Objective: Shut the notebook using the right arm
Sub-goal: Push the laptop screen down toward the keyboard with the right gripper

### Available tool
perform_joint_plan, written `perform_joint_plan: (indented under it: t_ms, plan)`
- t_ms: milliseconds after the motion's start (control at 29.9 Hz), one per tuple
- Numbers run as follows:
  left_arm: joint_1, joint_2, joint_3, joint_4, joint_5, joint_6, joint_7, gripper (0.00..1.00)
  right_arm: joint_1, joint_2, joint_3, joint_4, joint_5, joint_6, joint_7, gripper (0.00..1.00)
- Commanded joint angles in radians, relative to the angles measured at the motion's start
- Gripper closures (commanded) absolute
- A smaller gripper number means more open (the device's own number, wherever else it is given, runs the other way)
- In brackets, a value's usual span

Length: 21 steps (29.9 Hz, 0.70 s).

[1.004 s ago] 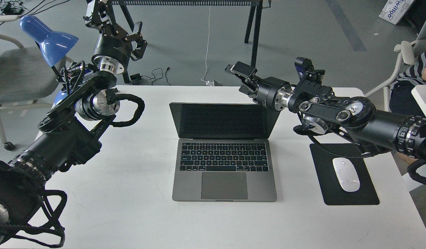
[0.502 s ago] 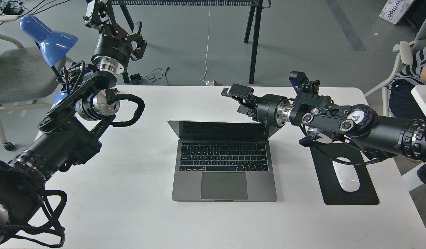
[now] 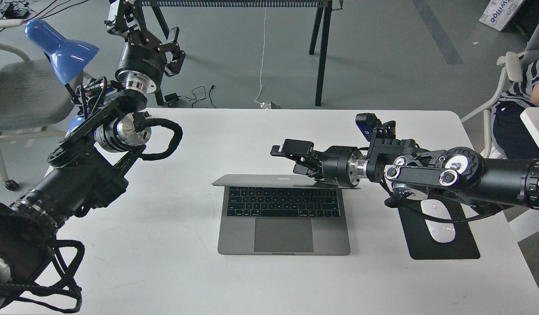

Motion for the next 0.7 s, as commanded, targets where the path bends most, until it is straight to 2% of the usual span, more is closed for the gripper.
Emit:
perform_joint_plan:
  t_ms: [0, 669]
  plan:
    - [0.0, 0.0, 0.0, 0.0, 0.001, 0.0, 0.0, 0.0, -0.009, 0.0, -0.01, 0.015, 0.0, 0.0, 0.001, 0.0]
    - [0.0, 0.0, 0.0, 0.001, 0.001, 0.0, 0.0, 0.0, -0.09, 0.033, -0.034, 0.031, -0.062, 0.0, 0.0, 0.0]
